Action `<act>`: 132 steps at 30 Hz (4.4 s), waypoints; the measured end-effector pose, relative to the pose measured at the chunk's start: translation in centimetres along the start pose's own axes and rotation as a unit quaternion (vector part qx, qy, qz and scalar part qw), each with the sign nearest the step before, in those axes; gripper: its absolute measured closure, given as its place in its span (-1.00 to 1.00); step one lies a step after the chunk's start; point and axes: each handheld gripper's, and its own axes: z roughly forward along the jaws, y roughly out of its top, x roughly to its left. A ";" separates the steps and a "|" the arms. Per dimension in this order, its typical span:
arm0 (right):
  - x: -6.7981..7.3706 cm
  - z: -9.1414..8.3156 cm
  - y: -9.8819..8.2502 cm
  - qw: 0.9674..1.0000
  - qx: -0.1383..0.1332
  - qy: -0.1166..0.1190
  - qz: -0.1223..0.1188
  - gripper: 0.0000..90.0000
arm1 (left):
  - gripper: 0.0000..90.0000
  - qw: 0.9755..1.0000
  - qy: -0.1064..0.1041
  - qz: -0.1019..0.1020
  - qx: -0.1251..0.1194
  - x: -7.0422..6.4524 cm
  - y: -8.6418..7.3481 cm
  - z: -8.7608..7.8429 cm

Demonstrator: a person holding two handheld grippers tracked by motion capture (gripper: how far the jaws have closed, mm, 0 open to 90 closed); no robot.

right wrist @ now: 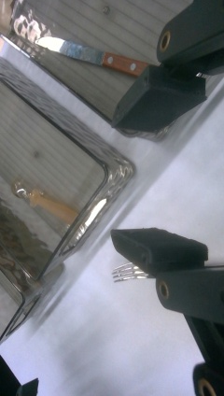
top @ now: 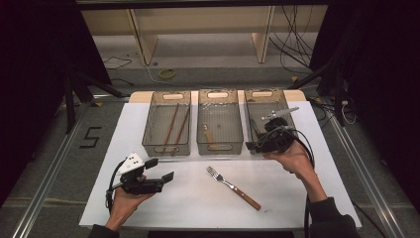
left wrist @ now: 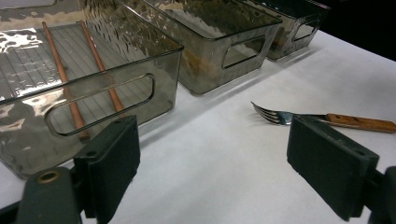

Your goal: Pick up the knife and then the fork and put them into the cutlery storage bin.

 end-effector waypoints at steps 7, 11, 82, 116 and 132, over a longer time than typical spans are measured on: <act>0.8 0.5 -0.3 1.000 0.012 0.003 -0.011 -0.16 | -0.63 1.000 -0.002 0.000 0.000 0.0 -0.1 0.1; 1.4 1.1 -0.5 1.000 0.022 0.005 -0.018 -0.18 | -0.63 1.000 -0.003 -0.001 0.000 0.0 -0.1 0.1; 7.9 7.6 -5.6 0.963 0.227 0.031 -0.145 0.35 | -0.63 1.000 -0.007 0.004 0.002 -0.2 -0.2 0.1; 8.2 7.7 -5.8 0.955 0.233 0.026 -0.180 0.73 | -0.63 1.000 -0.007 0.006 0.005 -0.3 -0.2 0.2; 7.3 5.9 -4.8 0.969 0.186 0.032 -0.158 0.74 | -0.63 1.000 -0.008 0.007 0.005 -0.2 -0.2 0.2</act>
